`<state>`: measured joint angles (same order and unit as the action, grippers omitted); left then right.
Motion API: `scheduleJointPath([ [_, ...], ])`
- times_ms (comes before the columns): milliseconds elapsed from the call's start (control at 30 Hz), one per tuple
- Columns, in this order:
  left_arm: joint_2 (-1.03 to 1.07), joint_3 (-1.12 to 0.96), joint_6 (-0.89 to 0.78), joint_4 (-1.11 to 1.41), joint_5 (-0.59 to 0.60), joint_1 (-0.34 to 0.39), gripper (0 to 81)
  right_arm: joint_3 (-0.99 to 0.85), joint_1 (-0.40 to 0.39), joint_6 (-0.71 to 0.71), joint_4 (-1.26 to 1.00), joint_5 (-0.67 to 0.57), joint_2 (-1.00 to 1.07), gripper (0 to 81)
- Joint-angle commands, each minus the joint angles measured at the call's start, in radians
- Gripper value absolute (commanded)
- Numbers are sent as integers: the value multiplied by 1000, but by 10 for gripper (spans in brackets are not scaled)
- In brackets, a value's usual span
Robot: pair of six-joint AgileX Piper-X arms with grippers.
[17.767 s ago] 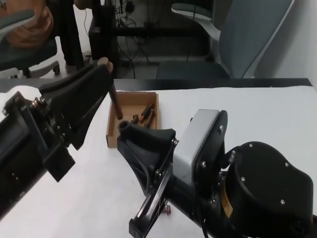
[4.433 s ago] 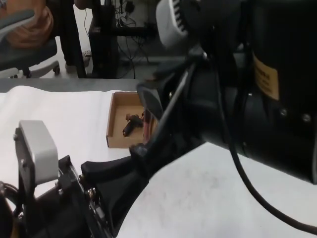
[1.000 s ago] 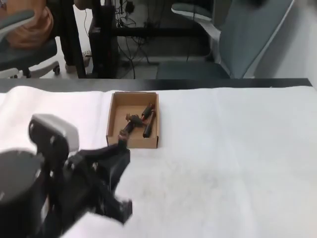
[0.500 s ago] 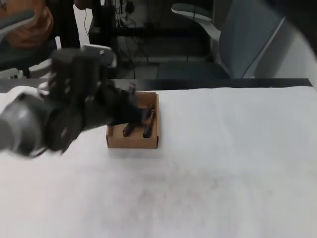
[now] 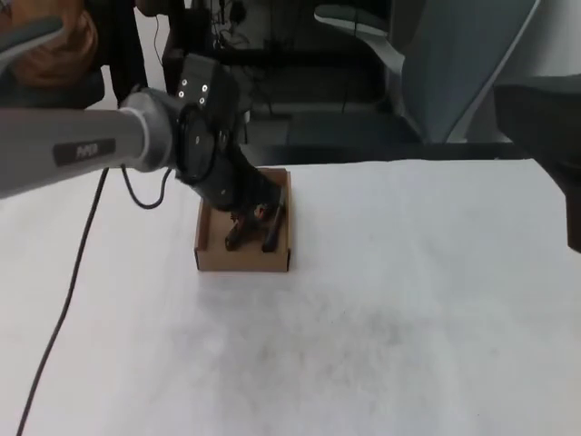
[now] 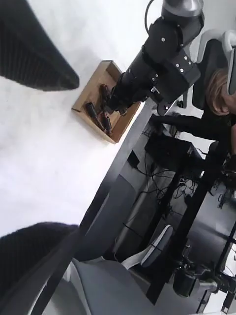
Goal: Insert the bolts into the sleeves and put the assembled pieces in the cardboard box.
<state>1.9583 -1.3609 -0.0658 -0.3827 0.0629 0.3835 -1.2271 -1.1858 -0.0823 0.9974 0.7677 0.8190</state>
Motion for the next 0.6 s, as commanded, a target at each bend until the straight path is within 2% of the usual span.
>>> scheduleJointPath([
  [0, 18, -34, 6, -2, 35, -10, 251, 2, 5, 1, 1, 22, -1, 700],
  [67, 21, -34, 2, 1, 69, -13, 529, 2, 5, 1, 1, 20, -1, 700],
  [100, 21, -34, -1, -2, 65, -13, 700, 2, 5, 1, 1, 20, -1, 700],
  [233, -16, -34, -51, -24, 67, -13, 700, 2, 8, 40, 20, -6, 4, 700],
  [300, -63, -34, -31, -35, 67, -13, 700, 4, 25, 82, 57, -8, 7, 616],
  [333, -97, -34, -15, -41, 67, -13, 671, 6, 36, 96, 74, -11, 7, 550],
  [467, -277, -30, 75, -68, 74, -13, 269, 8, 111, 105, 105, -10, 7, 266],
  [533, -395, -31, 153, -86, 74, -13, 32, 8, 158, 105, 103, -10, 4, 57],
  [567, -442, -28, 185, -91, 74, -13, 13, 8, 183, 100, 100, -10, -6, 1],
])
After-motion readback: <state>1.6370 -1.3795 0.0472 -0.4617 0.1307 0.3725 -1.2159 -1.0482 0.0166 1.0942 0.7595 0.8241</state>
